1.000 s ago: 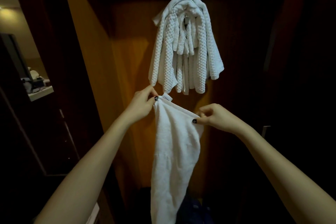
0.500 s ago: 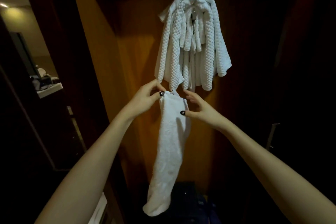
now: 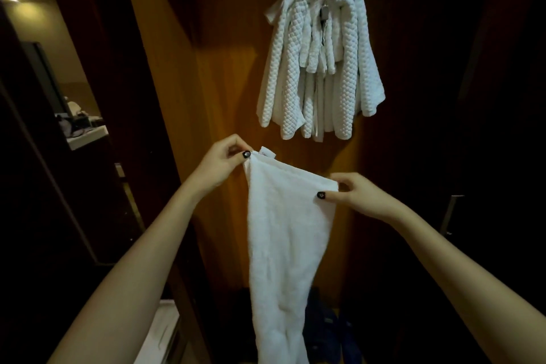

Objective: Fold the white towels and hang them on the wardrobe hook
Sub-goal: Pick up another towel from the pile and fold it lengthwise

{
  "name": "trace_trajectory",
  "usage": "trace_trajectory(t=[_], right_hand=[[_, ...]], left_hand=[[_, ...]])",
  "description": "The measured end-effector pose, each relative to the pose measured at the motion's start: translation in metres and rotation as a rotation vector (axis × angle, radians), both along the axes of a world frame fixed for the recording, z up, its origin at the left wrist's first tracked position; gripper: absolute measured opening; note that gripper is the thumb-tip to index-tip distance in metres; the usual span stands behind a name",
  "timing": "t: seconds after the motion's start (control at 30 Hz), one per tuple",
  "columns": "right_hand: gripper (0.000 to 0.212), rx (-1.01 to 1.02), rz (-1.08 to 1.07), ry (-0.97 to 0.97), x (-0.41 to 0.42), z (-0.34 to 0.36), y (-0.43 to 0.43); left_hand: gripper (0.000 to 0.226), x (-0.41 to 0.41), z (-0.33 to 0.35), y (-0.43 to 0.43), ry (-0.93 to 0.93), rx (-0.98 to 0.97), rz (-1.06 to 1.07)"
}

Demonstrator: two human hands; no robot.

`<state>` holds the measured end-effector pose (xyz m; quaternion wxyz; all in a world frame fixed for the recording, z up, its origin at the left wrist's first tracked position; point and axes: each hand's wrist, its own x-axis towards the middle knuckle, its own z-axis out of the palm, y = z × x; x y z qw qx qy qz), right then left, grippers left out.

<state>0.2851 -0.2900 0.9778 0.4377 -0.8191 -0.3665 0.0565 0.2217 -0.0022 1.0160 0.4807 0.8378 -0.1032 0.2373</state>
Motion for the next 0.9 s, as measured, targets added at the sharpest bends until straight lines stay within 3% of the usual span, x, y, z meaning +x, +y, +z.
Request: trace_trajectory(t=[0.13,0.33,0.47,0.63,0.77,0.9], right_hand=[[0.042,0.196,-0.12,-0.04,0.005,0.006,-0.007],[0.029,0.04,-0.072,-0.112,0.007,0.016,-0.013],[0.034,-0.128,0.014,-0.142,0.004,0.016,-0.017],[0.034,-0.169,-0.159,-0.248,0.009,0.012,-0.021],[0.035,-0.017,-0.364,-0.264,0.012,0.007,-0.021],[0.015,0.112,-0.408,-0.247,0.012,0.007,-0.027]], left_hand=[[0.021,0.0,-0.007,0.007,0.027,0.142,0.047],[0.03,0.002,-0.013,0.011,0.024,0.29,0.15],[0.018,0.005,-0.018,0.015,0.028,0.324,0.197],[0.016,0.011,-0.022,0.009,-0.002,0.44,0.202],[0.015,0.013,-0.026,0.003,-0.008,0.413,0.191],[0.016,0.006,-0.025,-0.005,0.003,0.173,0.083]])
